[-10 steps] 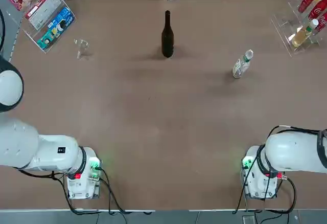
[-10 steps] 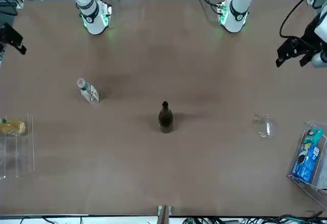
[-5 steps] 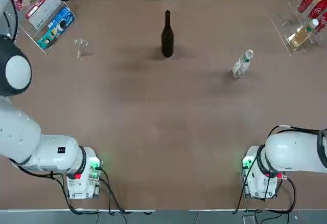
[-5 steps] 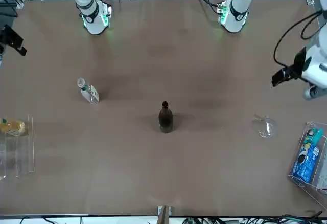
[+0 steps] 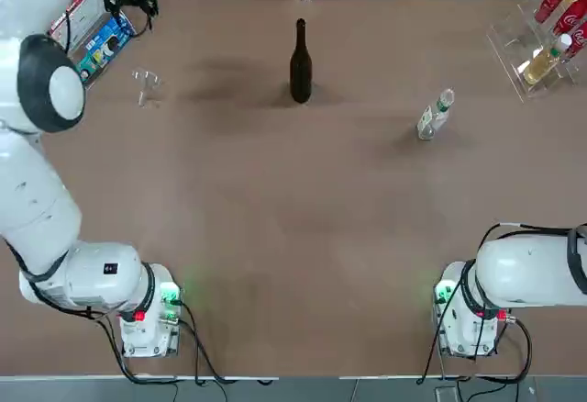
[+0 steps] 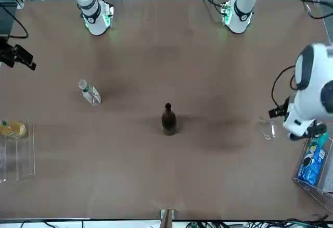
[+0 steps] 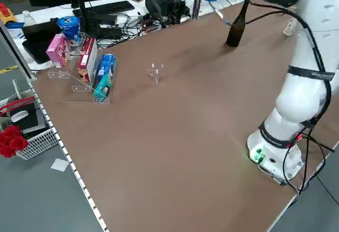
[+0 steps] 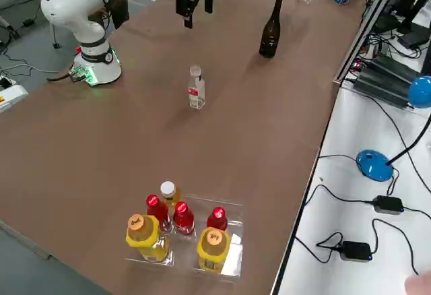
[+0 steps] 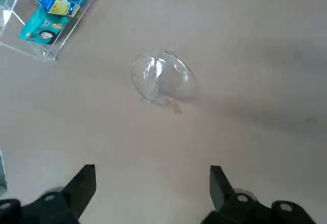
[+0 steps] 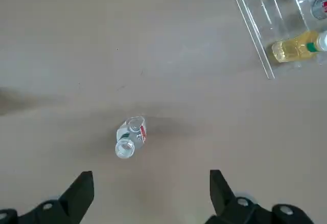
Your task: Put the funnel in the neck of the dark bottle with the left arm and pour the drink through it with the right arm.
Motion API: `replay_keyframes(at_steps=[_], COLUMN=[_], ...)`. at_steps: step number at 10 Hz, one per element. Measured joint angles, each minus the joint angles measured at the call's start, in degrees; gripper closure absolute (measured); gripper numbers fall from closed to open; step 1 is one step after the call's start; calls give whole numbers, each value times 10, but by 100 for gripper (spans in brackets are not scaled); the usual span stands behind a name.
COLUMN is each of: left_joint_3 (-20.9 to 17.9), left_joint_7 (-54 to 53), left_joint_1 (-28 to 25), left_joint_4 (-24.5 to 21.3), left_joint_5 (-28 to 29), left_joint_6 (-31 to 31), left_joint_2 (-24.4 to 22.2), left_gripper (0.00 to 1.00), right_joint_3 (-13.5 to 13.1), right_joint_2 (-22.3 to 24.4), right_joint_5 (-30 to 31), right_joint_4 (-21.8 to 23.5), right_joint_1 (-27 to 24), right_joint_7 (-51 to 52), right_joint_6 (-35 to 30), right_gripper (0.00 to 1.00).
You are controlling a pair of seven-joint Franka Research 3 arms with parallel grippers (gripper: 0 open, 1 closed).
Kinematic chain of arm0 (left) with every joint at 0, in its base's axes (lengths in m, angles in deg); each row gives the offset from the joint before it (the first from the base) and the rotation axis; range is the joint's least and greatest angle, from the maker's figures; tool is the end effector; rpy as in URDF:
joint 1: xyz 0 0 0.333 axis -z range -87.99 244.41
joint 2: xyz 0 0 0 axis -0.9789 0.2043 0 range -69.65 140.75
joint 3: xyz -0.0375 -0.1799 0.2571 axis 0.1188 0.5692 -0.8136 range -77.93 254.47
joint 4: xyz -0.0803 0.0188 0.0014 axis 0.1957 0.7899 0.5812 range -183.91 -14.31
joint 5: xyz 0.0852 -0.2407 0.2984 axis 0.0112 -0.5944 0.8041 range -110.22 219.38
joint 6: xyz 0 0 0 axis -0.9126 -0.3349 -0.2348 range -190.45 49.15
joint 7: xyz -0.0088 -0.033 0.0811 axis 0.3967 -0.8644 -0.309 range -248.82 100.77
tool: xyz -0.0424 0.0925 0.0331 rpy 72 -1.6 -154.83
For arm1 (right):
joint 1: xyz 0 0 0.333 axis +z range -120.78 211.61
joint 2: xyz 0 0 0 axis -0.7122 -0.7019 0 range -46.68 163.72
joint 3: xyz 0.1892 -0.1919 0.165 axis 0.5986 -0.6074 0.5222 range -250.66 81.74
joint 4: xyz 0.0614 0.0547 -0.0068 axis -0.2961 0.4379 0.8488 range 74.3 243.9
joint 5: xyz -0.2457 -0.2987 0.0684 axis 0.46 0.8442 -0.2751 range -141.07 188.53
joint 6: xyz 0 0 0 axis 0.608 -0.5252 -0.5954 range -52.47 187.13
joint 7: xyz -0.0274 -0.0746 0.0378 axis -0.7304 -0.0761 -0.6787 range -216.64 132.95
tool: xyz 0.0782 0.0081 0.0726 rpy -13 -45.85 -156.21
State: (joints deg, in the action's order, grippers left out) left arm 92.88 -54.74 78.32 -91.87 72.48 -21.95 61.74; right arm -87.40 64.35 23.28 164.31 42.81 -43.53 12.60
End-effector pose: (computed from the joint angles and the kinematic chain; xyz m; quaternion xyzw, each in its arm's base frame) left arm 0.6633 -0.0170 0.4022 -0.9794 -0.0909 0.0905 0.1557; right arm 0.5196 -0.0510 0.6243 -0.9980 0.0629 0.0052 0.0068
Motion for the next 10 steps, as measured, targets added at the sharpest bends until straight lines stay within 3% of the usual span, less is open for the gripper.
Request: replay_keyframes(at_steps=[3,6,10], left_joint_3=[-25,-52,-57], left_joint_7=[0,0,-2], left_joint_1=[-5,-9,-25], left_joint_4=[1,1,-10], left_joint_5=[28,53,71], left_joint_6=[-75,-109,-126], left_joint_2=[66,109,150], left_gripper=[1,3,9], right_joint_3=[0,2,9], right_joint_2=[3,3,3], right_joint_5=[0,0,0], right_joint_4=[-1,-1,-2], right_joint_1=[-1,-1,-12], right_joint_7=[5,40,45], right_joint_6=[-29,-38,-56], right_gripper=[0,0,0])
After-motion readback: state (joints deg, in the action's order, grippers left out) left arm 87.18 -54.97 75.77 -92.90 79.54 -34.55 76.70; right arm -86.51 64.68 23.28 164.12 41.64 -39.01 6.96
